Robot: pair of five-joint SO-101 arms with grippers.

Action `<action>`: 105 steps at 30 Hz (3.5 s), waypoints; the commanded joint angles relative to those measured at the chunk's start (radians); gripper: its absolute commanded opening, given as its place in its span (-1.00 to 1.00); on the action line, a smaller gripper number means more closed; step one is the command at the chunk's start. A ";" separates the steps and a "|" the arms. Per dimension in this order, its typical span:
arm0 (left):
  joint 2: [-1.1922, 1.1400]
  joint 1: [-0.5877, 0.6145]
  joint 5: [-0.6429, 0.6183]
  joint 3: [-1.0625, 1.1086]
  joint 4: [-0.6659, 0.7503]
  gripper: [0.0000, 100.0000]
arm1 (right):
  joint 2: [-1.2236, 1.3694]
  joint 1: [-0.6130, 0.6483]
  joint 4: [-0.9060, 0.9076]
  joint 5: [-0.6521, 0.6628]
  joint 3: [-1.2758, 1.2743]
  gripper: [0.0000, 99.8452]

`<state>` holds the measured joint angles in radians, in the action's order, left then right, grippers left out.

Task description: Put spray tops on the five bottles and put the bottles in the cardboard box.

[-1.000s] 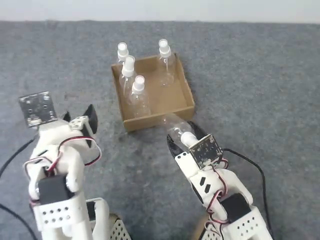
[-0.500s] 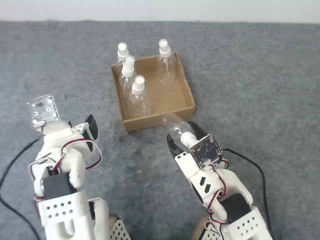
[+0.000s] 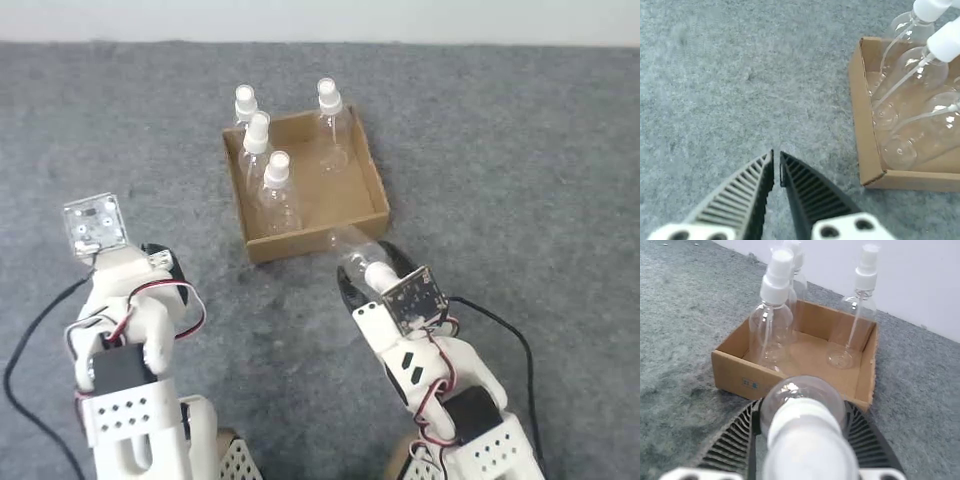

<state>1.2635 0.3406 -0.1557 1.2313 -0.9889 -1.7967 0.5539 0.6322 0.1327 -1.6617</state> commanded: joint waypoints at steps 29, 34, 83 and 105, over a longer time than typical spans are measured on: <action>0.559 -0.149 0.259 0.300 -0.077 -0.98 | -0.018 -0.054 0.036 0.011 -0.020 -0.86; 0.562 -0.152 0.272 0.384 -0.009 -0.97 | -0.018 -0.054 0.039 0.011 -0.020 -0.86; 0.560 -0.144 0.273 0.453 -0.275 -0.98 | -0.010 -0.107 0.271 0.018 0.319 -0.86; 0.560 -0.144 0.273 0.453 -0.275 -0.98 | 0.489 -0.105 0.305 0.074 0.806 -0.86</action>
<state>1.8006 0.1933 0.1082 1.6962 -1.2605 -1.4807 0.4588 0.9452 0.1926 -0.9989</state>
